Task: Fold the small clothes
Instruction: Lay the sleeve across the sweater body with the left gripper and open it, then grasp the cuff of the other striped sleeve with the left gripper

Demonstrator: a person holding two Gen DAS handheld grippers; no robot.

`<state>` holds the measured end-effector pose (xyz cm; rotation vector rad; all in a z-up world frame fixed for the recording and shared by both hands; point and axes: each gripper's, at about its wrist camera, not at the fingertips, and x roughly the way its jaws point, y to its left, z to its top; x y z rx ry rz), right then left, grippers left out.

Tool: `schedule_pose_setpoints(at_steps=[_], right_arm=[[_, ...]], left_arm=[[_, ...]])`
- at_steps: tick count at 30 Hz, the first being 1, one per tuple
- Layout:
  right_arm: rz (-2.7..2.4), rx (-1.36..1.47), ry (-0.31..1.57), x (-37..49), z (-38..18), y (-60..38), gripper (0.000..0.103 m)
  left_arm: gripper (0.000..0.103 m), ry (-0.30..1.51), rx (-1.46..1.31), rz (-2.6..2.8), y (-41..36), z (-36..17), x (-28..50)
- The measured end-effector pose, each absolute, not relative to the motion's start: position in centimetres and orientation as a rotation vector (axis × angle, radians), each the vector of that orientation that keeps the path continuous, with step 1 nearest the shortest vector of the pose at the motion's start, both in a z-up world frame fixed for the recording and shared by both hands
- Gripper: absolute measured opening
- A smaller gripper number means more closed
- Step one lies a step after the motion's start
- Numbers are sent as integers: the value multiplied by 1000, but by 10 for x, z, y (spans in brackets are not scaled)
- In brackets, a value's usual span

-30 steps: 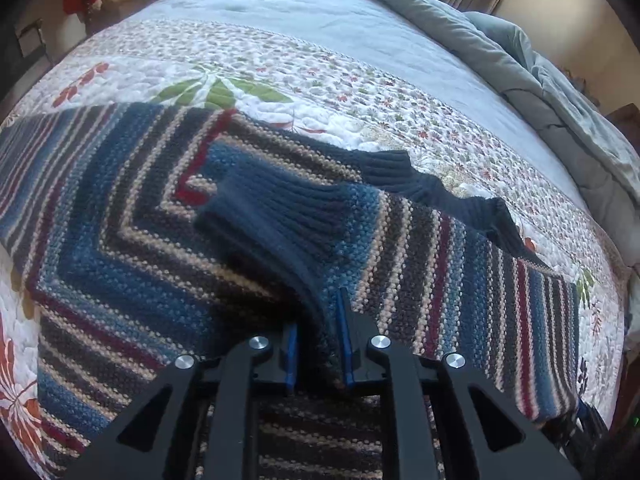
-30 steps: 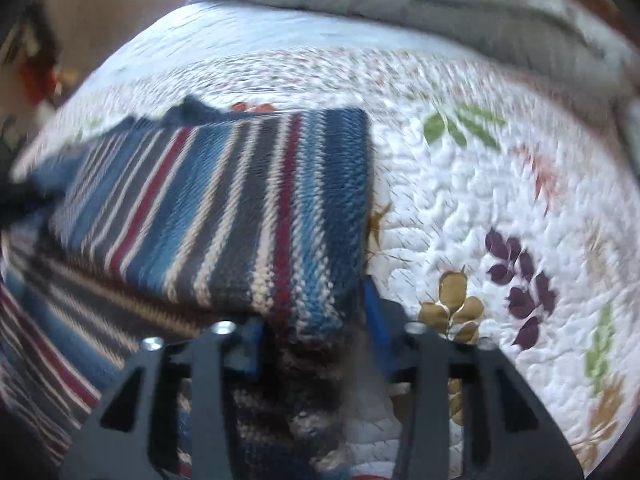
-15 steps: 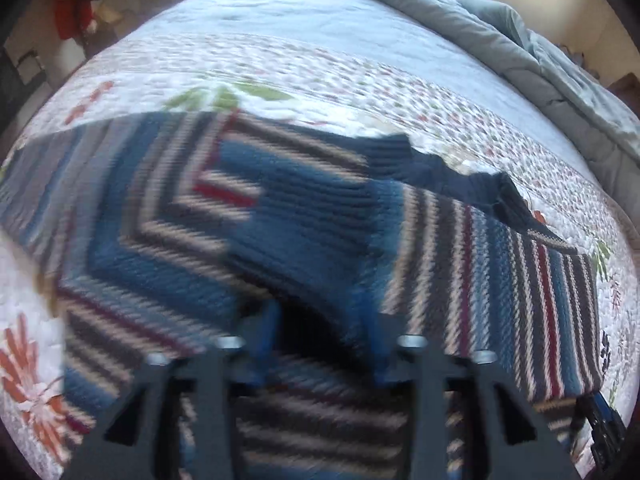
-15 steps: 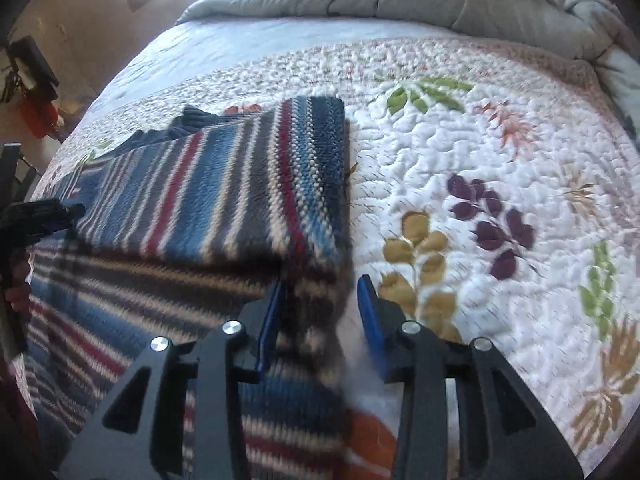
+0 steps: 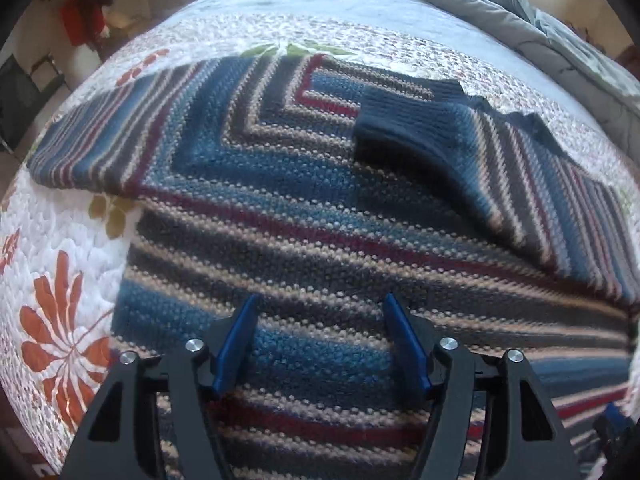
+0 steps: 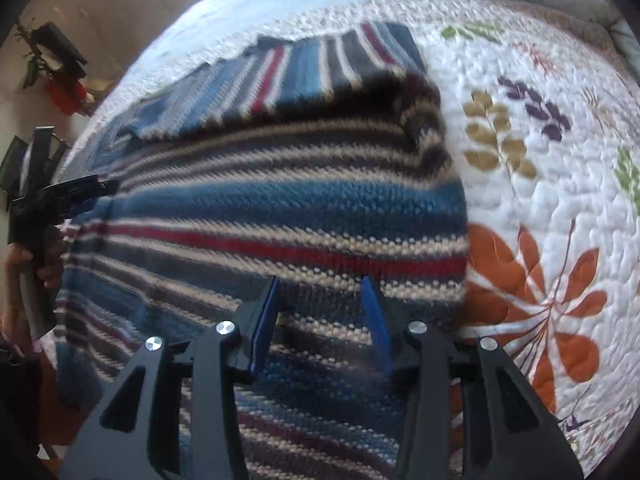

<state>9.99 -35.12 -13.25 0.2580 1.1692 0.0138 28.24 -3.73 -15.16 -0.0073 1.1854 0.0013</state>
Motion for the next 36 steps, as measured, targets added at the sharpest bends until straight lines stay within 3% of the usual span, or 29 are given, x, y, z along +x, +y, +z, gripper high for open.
schedule_pose_setpoints(at_steps=[4, 10, 12, 14, 15, 17, 21, 24, 27, 29, 31, 36], right_arm=[[27, 244, 1172, 103, -132, -345, 50], [29, 230, 1160, 104, -132, -344, 51], [34, 224, 1151, 103, -133, -344, 52], [40, 222, 1144, 101, -134, -346, 52], [45, 224, 1140, 101, -134, -346, 53], [54, 227, 1134, 100, -135, -346, 55], [59, 210, 1126, 99, -134, -344, 56], [59, 203, 1130, 100, -134, -343, 56], [54, 212, 1139, 102, -134, -344, 56], [43, 214, 1144, 104, -132, -343, 56], [36, 204, 1138, 105, -126, -339, 57], [71, 169, 1121, 105, -115, -321, 57]], left_arm=[[66, 1181, -65, -49, -40, -137, 287], [65, 1196, -246, -101, -41, -116, 333], [54, 1225, -291, -79, -40, -121, 355], [28, 1285, -376, -75, -36, -135, 374], [22, 1306, -411, -70, -35, -140, 376], [14, 1305, -453, -53, -35, -144, 377], [12, 1252, -365, -48, -44, -141, 372], [13, 1287, -368, -58, -44, -153, 375], [22, 1304, -383, -91, -39, -144, 372], [54, 1302, -412, -108, -28, -133, 363], [67, 1290, -393, -112, -15, -123, 353], [70, 1261, -353, 3, 73, -111, 340]])
